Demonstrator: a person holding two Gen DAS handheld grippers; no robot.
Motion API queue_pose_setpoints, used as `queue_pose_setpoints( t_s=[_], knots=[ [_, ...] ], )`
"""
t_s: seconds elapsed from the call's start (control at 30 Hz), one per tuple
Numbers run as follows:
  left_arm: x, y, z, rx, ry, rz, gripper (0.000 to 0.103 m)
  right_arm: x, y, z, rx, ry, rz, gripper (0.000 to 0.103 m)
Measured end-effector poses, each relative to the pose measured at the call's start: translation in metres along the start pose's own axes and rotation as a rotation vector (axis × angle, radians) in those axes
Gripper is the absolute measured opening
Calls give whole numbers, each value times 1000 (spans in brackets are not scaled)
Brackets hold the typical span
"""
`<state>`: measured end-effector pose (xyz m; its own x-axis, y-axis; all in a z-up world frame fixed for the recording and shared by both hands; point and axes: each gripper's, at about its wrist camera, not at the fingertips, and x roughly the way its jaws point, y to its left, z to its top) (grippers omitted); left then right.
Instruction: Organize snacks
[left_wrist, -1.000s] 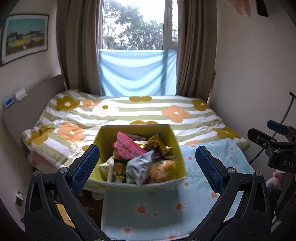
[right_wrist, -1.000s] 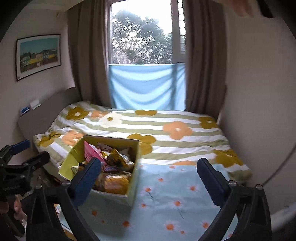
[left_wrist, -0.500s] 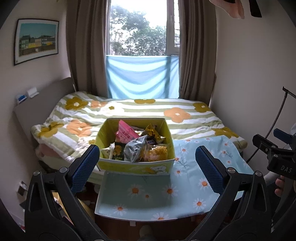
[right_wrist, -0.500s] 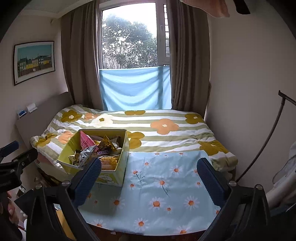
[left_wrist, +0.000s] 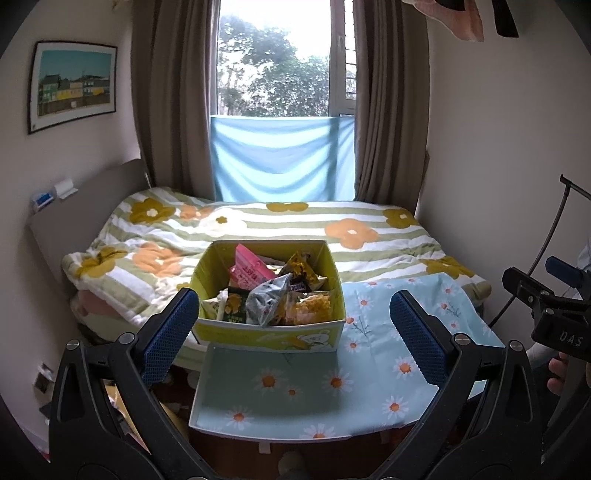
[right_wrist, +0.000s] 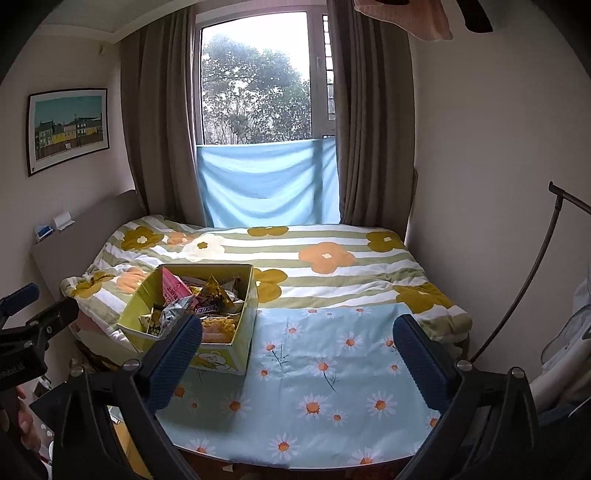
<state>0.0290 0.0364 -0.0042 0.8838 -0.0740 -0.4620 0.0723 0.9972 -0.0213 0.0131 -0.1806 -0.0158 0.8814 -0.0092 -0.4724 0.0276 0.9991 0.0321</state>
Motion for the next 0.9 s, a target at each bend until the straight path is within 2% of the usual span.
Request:
queue_pose_setpoints(
  t_s=[0.9],
  knots=[
    [1, 8, 1, -3, -3, 5, 103, 5, 1, 2, 11, 21, -9, 103]
  ],
)
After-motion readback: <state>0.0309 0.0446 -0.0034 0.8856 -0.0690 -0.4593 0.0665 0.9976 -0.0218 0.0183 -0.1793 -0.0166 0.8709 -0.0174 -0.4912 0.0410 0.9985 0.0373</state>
